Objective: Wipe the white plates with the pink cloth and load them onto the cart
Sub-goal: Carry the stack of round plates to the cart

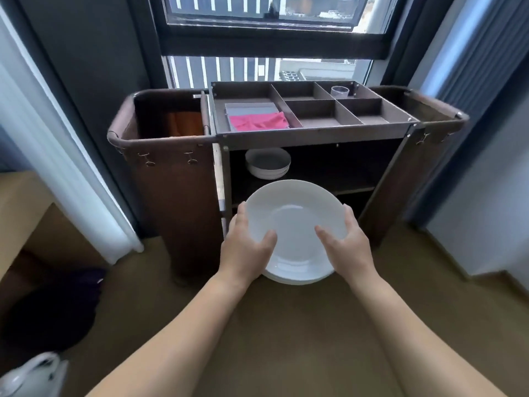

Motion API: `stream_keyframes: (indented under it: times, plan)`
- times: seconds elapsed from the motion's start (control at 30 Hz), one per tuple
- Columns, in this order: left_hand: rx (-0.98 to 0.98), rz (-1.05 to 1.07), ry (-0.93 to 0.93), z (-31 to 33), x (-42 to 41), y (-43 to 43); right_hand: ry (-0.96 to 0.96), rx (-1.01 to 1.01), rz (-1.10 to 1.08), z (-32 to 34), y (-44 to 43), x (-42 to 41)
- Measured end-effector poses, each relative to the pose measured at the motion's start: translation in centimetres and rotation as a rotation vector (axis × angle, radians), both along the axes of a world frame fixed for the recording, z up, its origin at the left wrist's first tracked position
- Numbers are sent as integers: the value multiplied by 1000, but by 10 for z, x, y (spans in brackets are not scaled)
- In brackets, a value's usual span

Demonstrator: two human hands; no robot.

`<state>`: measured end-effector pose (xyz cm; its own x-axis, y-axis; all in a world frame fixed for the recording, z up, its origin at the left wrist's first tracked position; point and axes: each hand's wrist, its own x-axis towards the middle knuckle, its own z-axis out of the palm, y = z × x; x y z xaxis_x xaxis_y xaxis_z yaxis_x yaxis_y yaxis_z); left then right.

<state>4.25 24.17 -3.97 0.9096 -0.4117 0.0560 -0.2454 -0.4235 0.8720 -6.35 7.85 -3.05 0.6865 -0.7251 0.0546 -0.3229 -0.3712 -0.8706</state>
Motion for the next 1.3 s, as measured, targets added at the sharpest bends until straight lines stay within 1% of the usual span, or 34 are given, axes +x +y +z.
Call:
stream_keyframes:
  times: [0.23,0.33,0.5,0.67,0.77,0.87,1.07,1.2,1.3]
  plan:
    - [23,83,57,-22,6,-71,50,41,77,-22,-78,20]
    - [41,106,69,-34,28,-92,76,57,84,-35,-100,45]
    - [37,77,21,-64,75,-122,58,20,109,-70,-133,93]
    - [16,121,7,-105,107,-150,56,-36,134,-107,-164,135]
    - [-5,152,-35,-137,128,-168,23,-67,173,-140,-185,159]
    - [-22,171,-112,-170,153,-184,-34,-53,207,-180,-202,184]
    - [-22,207,-259,-229,188,-197,-130,-81,198,-244,-218,227]
    - [-13,213,-316,-240,205,-196,-176,-121,169,-254,-217,245]
    - [22,192,-318,-227,216,-197,-180,-112,131,-246,-216,254]
